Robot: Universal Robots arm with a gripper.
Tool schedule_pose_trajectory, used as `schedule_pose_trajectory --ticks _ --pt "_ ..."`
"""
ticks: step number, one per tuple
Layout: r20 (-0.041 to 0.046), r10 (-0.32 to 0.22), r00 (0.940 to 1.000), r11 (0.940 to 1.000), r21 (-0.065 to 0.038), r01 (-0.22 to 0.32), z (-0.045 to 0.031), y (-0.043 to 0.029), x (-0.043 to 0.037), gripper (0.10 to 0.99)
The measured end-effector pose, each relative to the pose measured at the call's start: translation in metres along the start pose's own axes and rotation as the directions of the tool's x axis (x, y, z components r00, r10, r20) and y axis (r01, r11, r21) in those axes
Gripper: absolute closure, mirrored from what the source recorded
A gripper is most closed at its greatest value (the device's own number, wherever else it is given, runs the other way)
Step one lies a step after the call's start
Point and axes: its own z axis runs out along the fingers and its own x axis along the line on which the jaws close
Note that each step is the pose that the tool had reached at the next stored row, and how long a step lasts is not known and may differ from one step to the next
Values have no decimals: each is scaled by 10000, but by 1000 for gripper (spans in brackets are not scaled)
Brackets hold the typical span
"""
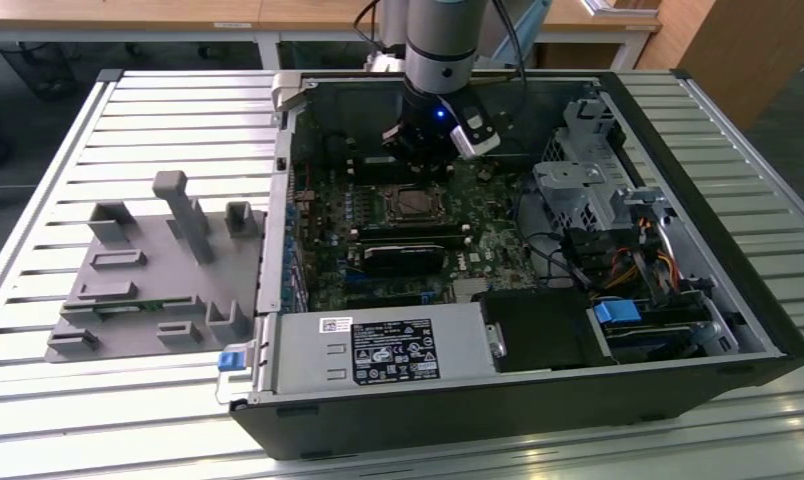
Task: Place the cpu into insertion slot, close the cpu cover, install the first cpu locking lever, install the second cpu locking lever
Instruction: 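Install the first cpu locking lever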
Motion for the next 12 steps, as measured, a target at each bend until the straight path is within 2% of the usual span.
schedule_pose_trajectory --ticks 6,12 --pt "0 1 10000 10000 7 -1 -24 3 -1 980" --pt "-7 0 10000 9999 126 0 -1 0 -1 980"
